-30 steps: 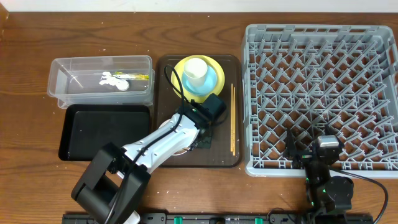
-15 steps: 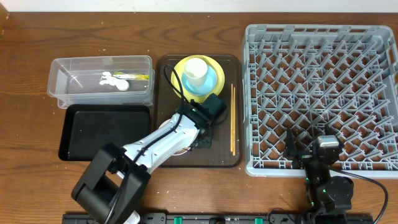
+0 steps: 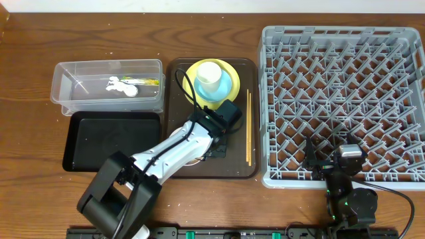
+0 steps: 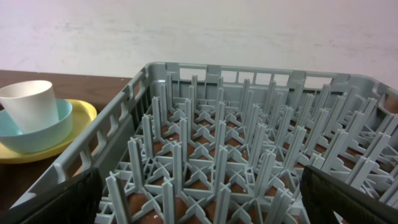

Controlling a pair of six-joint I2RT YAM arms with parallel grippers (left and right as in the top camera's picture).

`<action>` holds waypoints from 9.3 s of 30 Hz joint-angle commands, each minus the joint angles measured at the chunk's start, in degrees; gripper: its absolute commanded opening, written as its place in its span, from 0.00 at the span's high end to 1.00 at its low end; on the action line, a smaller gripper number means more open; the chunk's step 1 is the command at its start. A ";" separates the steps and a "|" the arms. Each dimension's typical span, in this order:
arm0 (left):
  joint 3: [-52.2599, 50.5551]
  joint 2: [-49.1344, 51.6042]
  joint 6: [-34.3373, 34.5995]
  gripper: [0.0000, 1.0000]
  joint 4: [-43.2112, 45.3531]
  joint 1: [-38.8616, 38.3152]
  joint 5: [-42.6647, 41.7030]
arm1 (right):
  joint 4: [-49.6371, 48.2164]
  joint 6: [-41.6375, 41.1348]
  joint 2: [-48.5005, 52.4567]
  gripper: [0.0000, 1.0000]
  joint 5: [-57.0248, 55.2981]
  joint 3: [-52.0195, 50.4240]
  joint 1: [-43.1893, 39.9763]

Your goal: Sort waste into correct bins and load items into the dishwasher rack

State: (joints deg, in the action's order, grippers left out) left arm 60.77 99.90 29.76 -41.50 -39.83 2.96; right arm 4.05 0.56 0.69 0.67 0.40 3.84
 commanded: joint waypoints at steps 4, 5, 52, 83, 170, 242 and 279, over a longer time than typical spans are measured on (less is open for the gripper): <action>-0.68 1.20 0.35 0.94 0.07 0.17 0.04 | 0.22 0.37 -0.17 0.01 0.24 -0.09 0.52; -0.66 1.20 0.35 0.94 0.04 0.17 0.04 | 0.22 0.37 -0.17 0.01 0.24 -0.09 0.52; -2.25 -18.21 -22.32 0.94 -2.91 60.57 -48.17 | 0.22 0.37 -0.15 0.01 0.24 -0.09 0.52; -11.06 -3.30 -22.47 0.94 18.29 83.38 -90.99 | 0.22 0.37 -0.15 0.01 0.24 -0.09 0.52; -9.35 -38.53 -0.44 0.94 7.89 39.71 -29.16 | 0.22 0.37 -0.04 0.01 0.24 -0.09 0.52; -6.95 -18.73 0.13 0.74 17.57 15.39 -6.99 | 0.22 0.37 -0.04 0.01 0.24 -0.09 0.52; -7.02 -41.16 0.13 0.12 8.07 50.60 -6.97 | 47.91 -7.89 62.86 0.01 4.20 77.77 6.43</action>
State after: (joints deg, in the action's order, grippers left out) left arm 52.45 58.33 30.02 -33.32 10.46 -4.29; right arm 45.80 -5.56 53.34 3.31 66.32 6.33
